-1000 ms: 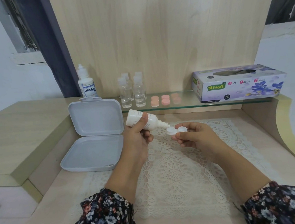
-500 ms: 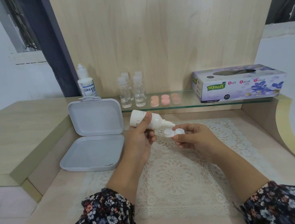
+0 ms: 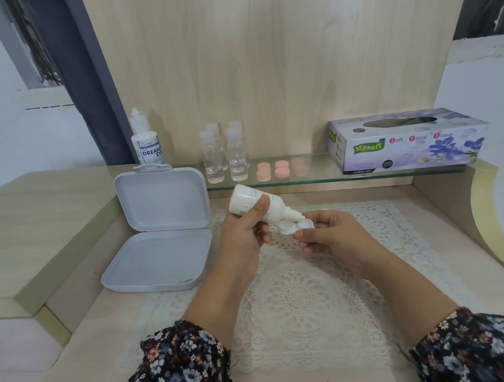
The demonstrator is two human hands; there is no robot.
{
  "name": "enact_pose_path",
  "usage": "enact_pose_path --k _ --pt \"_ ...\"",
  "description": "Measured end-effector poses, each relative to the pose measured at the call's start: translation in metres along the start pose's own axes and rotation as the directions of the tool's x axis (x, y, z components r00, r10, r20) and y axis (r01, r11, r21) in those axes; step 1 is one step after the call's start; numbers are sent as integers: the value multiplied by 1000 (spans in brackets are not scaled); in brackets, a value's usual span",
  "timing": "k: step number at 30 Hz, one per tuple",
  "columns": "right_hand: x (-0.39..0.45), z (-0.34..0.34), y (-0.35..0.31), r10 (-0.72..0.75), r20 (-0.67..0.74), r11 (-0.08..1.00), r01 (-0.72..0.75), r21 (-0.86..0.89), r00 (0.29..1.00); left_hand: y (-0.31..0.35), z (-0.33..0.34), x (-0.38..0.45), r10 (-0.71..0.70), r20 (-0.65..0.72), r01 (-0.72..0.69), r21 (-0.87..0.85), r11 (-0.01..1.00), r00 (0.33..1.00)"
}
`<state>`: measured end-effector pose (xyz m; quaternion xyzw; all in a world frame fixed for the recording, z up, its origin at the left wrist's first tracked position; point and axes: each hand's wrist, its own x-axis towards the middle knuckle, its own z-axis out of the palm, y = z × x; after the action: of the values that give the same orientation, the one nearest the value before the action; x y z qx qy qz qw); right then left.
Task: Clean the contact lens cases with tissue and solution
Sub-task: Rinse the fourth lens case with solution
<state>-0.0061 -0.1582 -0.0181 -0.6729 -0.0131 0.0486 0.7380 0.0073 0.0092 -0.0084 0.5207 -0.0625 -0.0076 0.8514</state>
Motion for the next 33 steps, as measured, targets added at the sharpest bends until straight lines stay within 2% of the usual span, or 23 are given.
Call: enact_pose_path --k 33 --pt "1 -1 1 -4 0 1000 4 10 1000 0 -2 0 15 -5 -15 -21 1000 1000"
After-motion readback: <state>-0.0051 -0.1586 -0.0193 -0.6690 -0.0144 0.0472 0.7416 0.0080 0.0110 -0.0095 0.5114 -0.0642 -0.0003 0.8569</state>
